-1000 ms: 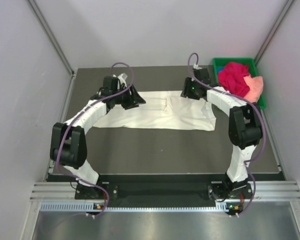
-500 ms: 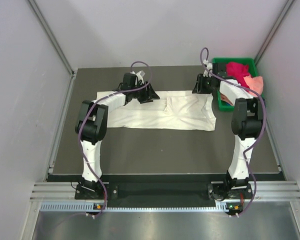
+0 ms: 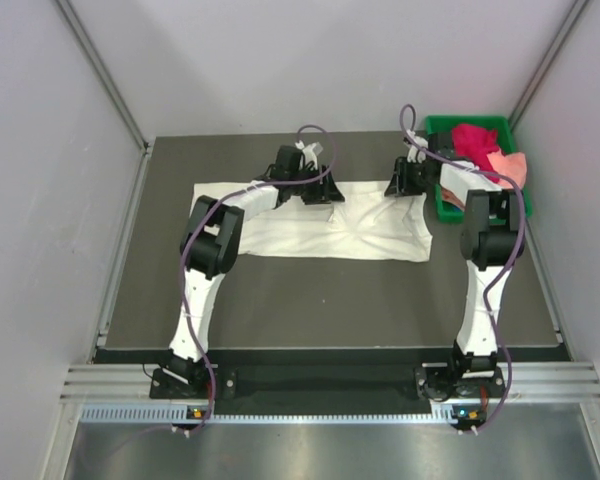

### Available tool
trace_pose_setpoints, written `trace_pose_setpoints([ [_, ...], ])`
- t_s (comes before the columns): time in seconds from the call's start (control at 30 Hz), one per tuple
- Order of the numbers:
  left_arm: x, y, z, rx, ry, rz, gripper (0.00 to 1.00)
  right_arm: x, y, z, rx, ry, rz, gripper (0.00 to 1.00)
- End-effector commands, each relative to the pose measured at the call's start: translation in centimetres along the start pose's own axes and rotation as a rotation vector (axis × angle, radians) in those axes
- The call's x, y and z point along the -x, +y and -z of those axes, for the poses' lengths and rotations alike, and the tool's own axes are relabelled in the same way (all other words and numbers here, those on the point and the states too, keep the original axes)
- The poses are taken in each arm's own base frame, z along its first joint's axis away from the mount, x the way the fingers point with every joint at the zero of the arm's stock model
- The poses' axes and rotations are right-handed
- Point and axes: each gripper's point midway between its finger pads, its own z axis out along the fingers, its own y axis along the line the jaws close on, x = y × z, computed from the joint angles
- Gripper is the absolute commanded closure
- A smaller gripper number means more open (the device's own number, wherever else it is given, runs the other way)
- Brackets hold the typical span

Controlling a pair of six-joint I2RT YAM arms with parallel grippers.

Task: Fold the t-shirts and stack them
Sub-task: Fold the tshirt

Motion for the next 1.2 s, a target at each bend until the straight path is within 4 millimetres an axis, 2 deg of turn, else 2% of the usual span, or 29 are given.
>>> trace_pose_setpoints([
  [0.0,1.8,-1.3,-0.5,-0.038,-0.040,-0.082,0.39,2.6,0.5,0.4,0.045,-0.059,0.087,0.60],
  [0.23,2.0,-0.8,-1.1,-0.025,-0.047,-0.072,0.45,3.2,0.3,-0.3,0.057,-0.081,0.095,0.67],
  [0.37,2.6,-0.8,-1.3,-0.024,-0.060,-0.072,0.68,4.0,0.5,-0.4,0.061,-0.116,0.115,0.86],
  [0.4,2.4,-0.7,-1.2,-0.012,-0.052,-0.061,0.89,4.3,0.5,-0.4,0.062,-0.128,0.128,0.96],
  [0.43,2.2,-0.5,-1.2,0.003,-0.043,-0.047,1.00,4.5,0.8,-0.4,0.060,-0.134,0.140,1.00],
  [0.7,3.8,0.1,0.4,0.110,-0.130,-0.030,1.00,6.4,2.5,0.2,0.048,-0.225,0.238,1.00],
  [0.93,3.3,1.0,1.4,0.176,-0.152,0.006,1.00,7.4,4.0,-0.1,0.046,-0.255,0.306,1.00],
  [1.17,2.7,1.5,1.4,0.191,-0.145,0.036,1.00,7.9,5.5,0.2,0.110,-0.278,0.380,1.00],
])
